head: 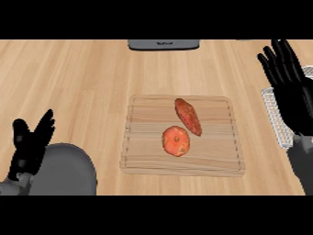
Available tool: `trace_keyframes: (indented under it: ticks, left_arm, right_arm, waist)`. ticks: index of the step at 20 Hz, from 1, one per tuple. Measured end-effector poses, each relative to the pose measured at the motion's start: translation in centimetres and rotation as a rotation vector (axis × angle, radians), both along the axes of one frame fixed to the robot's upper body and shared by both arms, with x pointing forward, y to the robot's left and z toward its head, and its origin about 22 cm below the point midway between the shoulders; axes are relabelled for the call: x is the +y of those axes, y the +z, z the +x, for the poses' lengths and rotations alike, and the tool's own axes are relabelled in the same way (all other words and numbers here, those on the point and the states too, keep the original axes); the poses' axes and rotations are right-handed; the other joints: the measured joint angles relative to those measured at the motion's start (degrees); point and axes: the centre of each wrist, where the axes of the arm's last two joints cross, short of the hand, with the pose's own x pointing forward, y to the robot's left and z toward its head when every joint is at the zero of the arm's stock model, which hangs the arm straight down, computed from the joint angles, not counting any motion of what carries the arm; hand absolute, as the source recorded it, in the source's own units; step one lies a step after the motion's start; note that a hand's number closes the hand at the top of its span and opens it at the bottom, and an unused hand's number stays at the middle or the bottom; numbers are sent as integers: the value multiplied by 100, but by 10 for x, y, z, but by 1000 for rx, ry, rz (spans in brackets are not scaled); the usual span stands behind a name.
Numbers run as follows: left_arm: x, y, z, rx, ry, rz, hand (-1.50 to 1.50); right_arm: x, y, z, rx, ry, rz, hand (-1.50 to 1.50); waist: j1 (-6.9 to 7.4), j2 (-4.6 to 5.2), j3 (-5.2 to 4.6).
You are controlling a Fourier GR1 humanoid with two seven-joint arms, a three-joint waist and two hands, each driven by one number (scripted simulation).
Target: Pick the sweet potato from the cutting board and place it in the tiered basket
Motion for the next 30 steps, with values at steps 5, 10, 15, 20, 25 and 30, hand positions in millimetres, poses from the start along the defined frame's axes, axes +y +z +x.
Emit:
trace_keyframes:
  ticks: [5,10,15,20,25,30]
  left_arm:
    - [-4,26,22,-183,-72,116,0]
    - [-5,48,34,-306,-114,192,0]
    - [-8,46,26,-350,-153,224,0]
    - [-9,51,29,-361,-158,233,0]
    - [-12,51,29,-365,-172,239,0]
    - [-13,50,35,-374,-175,234,0]
  right_arm:
    - [9,-16,15,151,1,40,150]
    - [-23,-51,12,371,-308,-47,-150]
    - [-11,-62,5,510,-504,-163,-150]
    - [-18,-18,4,568,-440,-361,-150]
    - [-10,25,15,651,-277,-646,-150]
    - [25,68,34,726,-175,-811,-150]
  waist:
    - [142,26,5]
    - [38,52,-10]
    - [104,24,-12]
    - [98,10,-14]
    - [185,15,-21]
    - [221,33,-18]
